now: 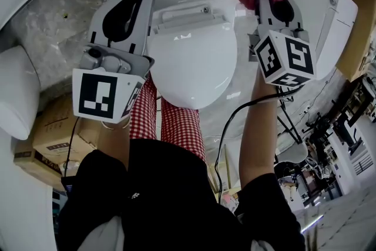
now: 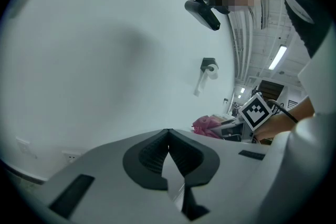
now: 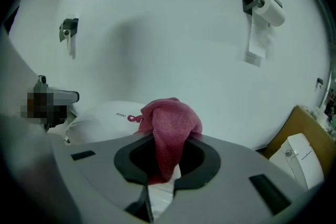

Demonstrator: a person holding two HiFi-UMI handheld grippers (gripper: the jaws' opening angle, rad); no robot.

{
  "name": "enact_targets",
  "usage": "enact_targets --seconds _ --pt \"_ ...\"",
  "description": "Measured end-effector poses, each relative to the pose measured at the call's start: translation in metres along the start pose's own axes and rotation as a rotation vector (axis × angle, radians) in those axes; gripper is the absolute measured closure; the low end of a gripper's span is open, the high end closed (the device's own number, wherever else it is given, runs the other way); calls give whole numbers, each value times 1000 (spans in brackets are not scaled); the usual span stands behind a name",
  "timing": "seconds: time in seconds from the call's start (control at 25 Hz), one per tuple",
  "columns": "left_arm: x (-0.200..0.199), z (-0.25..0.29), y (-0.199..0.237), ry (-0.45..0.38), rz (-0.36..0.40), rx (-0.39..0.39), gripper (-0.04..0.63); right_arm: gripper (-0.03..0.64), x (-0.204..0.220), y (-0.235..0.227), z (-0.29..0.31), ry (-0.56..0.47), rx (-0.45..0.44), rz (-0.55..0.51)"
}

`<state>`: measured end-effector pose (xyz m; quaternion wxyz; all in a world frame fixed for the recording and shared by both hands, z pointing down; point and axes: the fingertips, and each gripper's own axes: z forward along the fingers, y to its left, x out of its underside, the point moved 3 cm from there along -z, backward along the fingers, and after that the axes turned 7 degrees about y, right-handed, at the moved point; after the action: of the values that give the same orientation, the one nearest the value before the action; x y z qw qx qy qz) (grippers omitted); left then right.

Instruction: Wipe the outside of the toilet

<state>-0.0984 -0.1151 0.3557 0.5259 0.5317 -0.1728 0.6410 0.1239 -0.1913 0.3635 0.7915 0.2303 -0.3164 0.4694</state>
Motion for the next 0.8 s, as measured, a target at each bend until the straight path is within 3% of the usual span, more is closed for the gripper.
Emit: enact_targets --seconds 0.8 --pt "4 -3 -2 4 -1 -2 589 545 35 -61 2 59 179 40"
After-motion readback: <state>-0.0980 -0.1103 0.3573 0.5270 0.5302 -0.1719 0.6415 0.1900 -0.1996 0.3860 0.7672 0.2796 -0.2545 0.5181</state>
